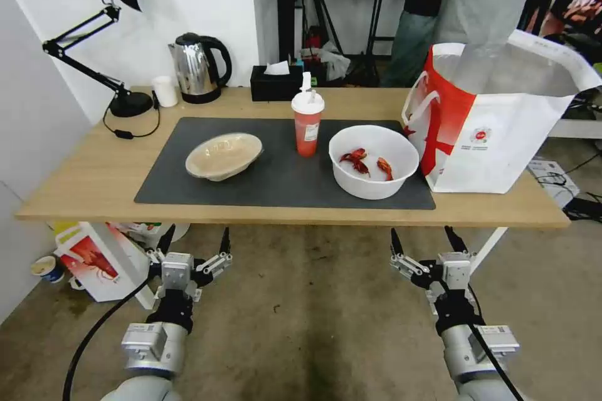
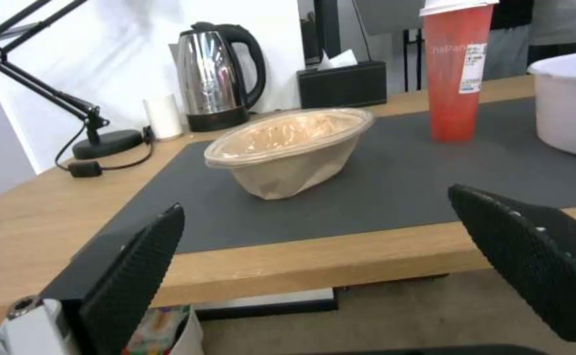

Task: Pick up the trash from the table and place it into the takeout bag.

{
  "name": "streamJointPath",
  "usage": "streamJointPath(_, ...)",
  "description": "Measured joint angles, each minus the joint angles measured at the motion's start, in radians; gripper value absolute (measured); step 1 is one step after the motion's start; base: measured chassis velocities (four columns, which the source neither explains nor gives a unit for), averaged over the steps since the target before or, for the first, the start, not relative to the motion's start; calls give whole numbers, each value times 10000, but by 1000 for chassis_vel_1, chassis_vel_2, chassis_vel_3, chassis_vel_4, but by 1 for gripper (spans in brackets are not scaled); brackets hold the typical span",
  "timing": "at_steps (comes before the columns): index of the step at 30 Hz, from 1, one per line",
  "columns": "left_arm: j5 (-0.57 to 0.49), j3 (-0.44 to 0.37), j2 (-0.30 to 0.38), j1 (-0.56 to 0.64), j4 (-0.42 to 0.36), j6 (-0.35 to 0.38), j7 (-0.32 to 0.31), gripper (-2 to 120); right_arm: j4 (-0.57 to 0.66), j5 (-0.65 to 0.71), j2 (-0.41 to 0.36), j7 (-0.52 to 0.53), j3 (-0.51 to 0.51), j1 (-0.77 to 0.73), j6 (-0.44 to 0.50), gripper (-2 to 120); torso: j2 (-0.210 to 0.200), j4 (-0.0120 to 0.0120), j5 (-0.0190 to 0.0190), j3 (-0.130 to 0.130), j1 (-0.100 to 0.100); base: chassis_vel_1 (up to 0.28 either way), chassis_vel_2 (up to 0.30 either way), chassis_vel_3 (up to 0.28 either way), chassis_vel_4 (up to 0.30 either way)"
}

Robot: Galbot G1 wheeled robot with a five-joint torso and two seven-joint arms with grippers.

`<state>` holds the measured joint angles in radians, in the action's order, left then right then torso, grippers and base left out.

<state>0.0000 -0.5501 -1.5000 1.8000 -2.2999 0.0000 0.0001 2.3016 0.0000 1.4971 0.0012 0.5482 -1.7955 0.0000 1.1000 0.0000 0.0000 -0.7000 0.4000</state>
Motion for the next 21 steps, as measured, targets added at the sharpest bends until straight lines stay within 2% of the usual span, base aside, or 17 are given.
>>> streamJointPath(5,-1,0,0,0,0,0,1,100,327,158,-407,314,-269,600,151,100,0,-1,1,0,0,0,0,0,0)
streamJointPath(7,0,-1,-2,0,0,0,0,100,701,329,-906,614,-524,1406,360,100,0,12,-5,0,1,0,0,0,0)
streamJointPath(9,0,0,1,-1,0,0,0,100,953,550,-1205,767,-668,1780,376,100,-1,-5,7,-3,1,0,0,0,0)
streamJointPath(11,0,1,0,0,0,0,1,100,1219,725,-1434,889,-762,2068,467,100,0,0,-2,-1,0,0,0,0,0)
streamJointPath(14,0,1,1,0,0,0,1,100,1828,1245,-2087,1227,-992,2852,611,100,0,2,5,-1,1,0,0,0,0)
streamJointPath(15,0,1,1,0,0,0,1,100,1828,1245,-2087,1227,-992,2852,611,100,0,2,5,-1,1,0,0,0,0)
streamJointPath(16,0,0,0,0,0,0,0,100,1997,1490,-2437,1401,-945,3201,617,100,0,8,-11,-1,1,0,0,0,0)
streamJointPath(18,0,-1,1,-1,0,0,0,100,2032,1594,-2573,1458,-918,3315,589,100,0,1,7,-2,1,0,0,0,0)
streamJointPath(21,-1,1,0,-1,0,0,0,100,2050,1631,-2615,1468,-899,3337,539,100,0,-2,1,0,0,0,0,0,0)
